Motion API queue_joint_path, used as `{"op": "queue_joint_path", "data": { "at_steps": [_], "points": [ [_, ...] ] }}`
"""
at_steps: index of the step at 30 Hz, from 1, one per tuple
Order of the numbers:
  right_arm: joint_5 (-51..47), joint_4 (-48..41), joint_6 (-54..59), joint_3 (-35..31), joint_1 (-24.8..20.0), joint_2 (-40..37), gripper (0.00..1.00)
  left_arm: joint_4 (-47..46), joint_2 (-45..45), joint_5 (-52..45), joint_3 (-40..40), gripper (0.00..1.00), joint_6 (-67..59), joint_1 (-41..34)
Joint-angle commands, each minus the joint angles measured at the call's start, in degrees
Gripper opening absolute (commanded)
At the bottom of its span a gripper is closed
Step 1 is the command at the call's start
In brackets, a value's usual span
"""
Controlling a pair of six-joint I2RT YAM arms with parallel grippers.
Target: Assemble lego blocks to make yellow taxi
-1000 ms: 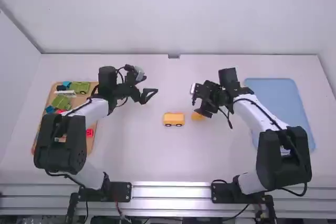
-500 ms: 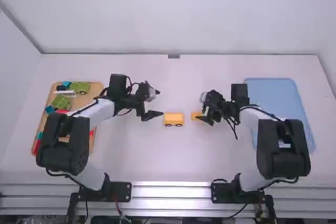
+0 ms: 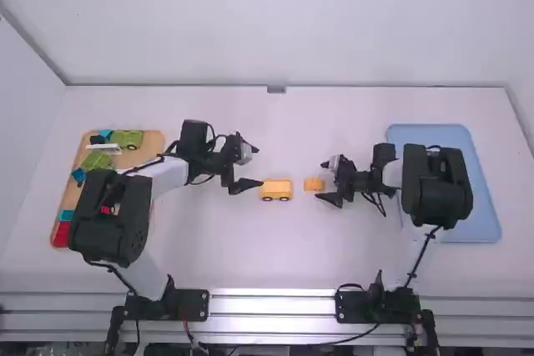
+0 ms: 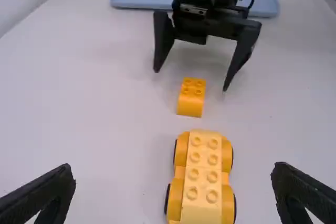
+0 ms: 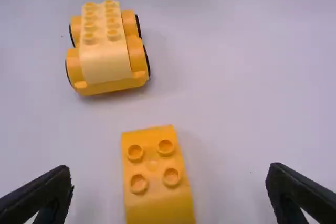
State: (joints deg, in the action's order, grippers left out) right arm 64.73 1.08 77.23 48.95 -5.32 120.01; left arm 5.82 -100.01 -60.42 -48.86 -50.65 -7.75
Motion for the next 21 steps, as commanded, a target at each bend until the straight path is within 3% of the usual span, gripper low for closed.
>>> {"op": "queue_joint_path", "data": {
  "at_steps": [1,6,12,21],
  "points": [
    [2.9,-0.2,3.9,1.7,0.1,1.6,0.96,0.0,-0.8,-1.6,-0.9,0.99,-0.2,-1.2],
    [1.2,-0.1,3.6,1.7,0.6,2.1,0.81,1.2,-1.8,-1.6,-1.0,0.99,-0.2,-2.7],
    [-2.1,-2.0,3.6,1.8,2.8,2.3,0.75,1.6,-1.9,-1.6,-1.0,0.99,-0.1,-3.2],
    [-4.2,-3.8,3.6,1.7,1.9,2.4,0.68,1.1,-1.9,-1.7,-1.0,0.99,-0.1,-2.9]
  ]
}}
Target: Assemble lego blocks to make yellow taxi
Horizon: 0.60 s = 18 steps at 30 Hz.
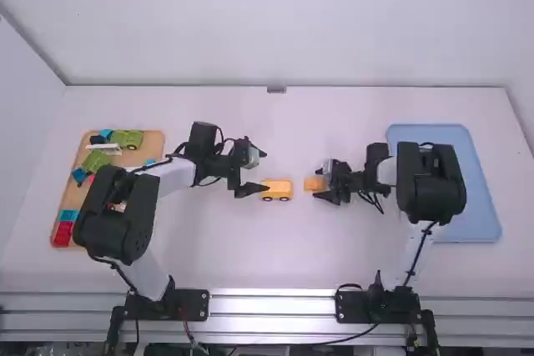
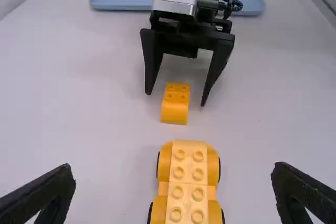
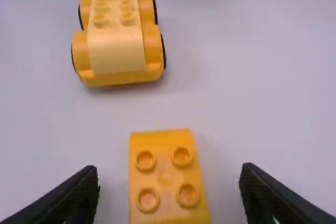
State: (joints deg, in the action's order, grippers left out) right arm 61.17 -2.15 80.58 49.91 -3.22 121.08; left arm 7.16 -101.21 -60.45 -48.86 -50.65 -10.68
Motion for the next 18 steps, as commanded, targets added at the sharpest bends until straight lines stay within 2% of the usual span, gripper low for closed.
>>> {"op": "queue_joint_path", "data": {
  "at_steps": [1,6,7,9,11,12,14,18],
  "points": [
    [-0.8,-0.6,0.3,0.7,-0.2,1.3,0.68,-0.2,-0.7,-1.7,-1.0,0.99,-0.1,0.1],
    [-1.7,-0.9,0.3,0.7,0.3,1.3,0.59,-0.2,-0.7,-1.7,-1.0,0.99,0.3,0.0],
    [-1.7,-0.9,0.3,0.7,0.7,1.3,0.53,-0.3,-0.7,-1.7,-1.0,0.99,0.3,0.0],
    [-1.7,-0.9,0.2,0.7,0.6,1.3,0.47,-0.3,-0.7,-1.6,-1.0,0.99,0.3,-0.3],
    [-1.7,-1.4,0.3,0.7,0.5,1.3,0.32,-0.3,-0.7,-1.7,-1.0,0.99,0.3,0.0],
    [-1.7,-1.5,0.3,0.7,0.5,1.3,0.31,-0.3,-0.7,-1.7,-1.0,0.99,0.3,0.0],
    [-1.4,-1.7,0.3,0.7,0.7,1.3,0.20,-0.8,-0.7,-1.5,-0.9,0.99,0.0,-0.5],
    [0.7,-4.2,0.3,2.1,0.5,1.3,0.17,-0.6,-1.6,1.0,-0.7,0.99,-0.2,-1.2]
  ]
}}
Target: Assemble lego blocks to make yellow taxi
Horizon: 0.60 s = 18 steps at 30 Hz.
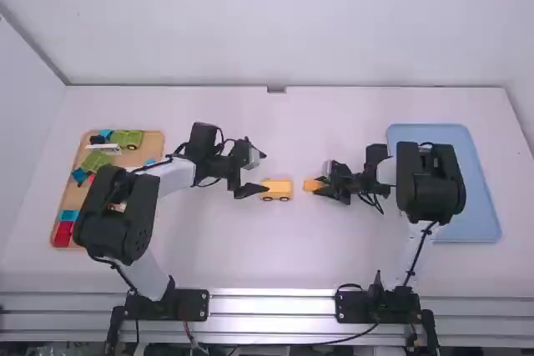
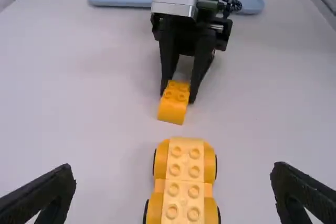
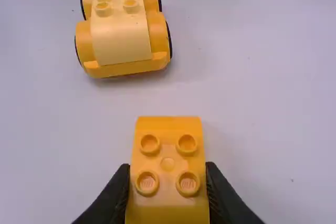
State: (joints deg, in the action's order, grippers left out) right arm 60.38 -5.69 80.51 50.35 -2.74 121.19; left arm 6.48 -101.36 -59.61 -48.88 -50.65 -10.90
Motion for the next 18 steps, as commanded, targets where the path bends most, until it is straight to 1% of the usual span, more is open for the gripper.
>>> {"op": "queue_joint_path", "data": {
  "at_steps": [1,2,4,6,7,10,14,18],
  "points": [
    [2.0,-2.8,0.4,2.8,0.2,0.9,0.17,1.1,-2.1,0.9,-0.4,0.99,-0.2,-1.4],
    [2.0,-3.2,0.4,3.0,0.2,0.9,0.17,1.4,-2.3,0.9,-0.4,0.99,-0.2,-1.4],
    [2.1,-10.3,1.1,5.4,0.1,-1.4,0.17,4.5,-4.5,0.7,0.0,0.99,-0.2,-2.3],
    [1.6,-14.8,3.0,6.7,0.3,-2.9,0.17,5.7,-5.6,0.8,0.3,0.99,-0.2,-2.4],
    [0.7,-19.3,5.5,8.3,0.9,-4.1,0.17,6.8,-7.1,1.3,0.2,0.99,-0.2,-2.3],
    [-0.9,-24.7,8.5,10.5,2.4,-6.3,0.17,9.4,-10.6,3.6,0.2,0.99,-0.2,-2.3],
    [-3.6,-26.5,7.1,10.7,4.0,-10.3,0.17,10.8,-13.7,3.1,0.3,0.99,-0.2,-2.3],
    [-5.4,-24.0,3.1,10.7,6.3,-12.6,0.16,11.7,-16.0,3.8,0.3,0.99,-0.2,-3.0]
  ]
}}
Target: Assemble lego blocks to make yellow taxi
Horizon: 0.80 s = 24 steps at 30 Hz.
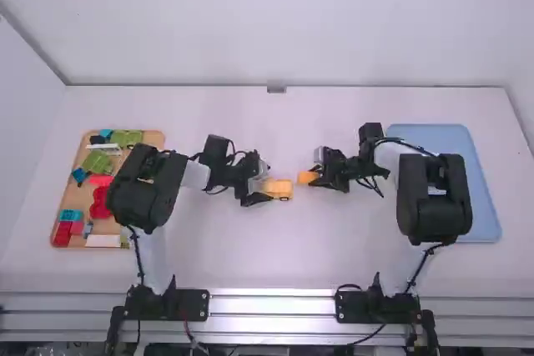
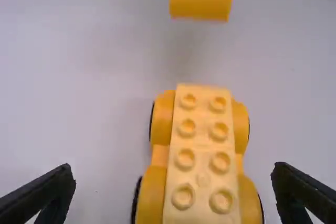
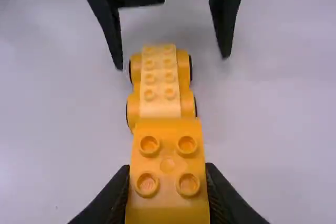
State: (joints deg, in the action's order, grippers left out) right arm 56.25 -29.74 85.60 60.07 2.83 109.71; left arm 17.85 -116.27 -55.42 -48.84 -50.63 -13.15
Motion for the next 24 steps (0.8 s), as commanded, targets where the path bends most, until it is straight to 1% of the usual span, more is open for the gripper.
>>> {"op": "queue_joint_path", "data": {
  "at_steps": [1,11,15,18,22,23,24],
  "points": [
    [-1.2,0.7,-2.8,1.0,1.1,-1.4,0.16,0.8,-1.7,-0.5,0.3,0.99,-0.4,-0.8],
    [-0.7,2.3,-3.7,1.0,5.5,-1.4,0.16,7.6,-5.4,2.5,2.2,1.00,-0.2,-2.3],
    [-1.5,8.1,-11.0,-0.2,6.6,-1.4,0.13,9.3,-5.4,2.5,3.6,0.92,-0.2,-2.3],
    [-1.6,13.7,-13.9,-2.7,7.0,-1.4,0.13,10.7,-5.3,2.6,4.4,0.91,-0.2,-1.5],
    [-0.6,18.7,-17.3,-4.7,7.0,-1.4,0.13,12.9,-5.2,2.5,5.4,0.88,-0.2,-1.5],
    [-0.6,19.4,-18.4,-5.0,7.0,-1.4,0.13,13.4,-5.2,2.4,5.7,0.87,-0.2,-1.7],
    [-0.6,19.7,-18.8,-5.4,7.0,-1.4,0.13,14.4,-5.2,2.6,6.1,0.82,-0.2,-1.9]
  ]
}}
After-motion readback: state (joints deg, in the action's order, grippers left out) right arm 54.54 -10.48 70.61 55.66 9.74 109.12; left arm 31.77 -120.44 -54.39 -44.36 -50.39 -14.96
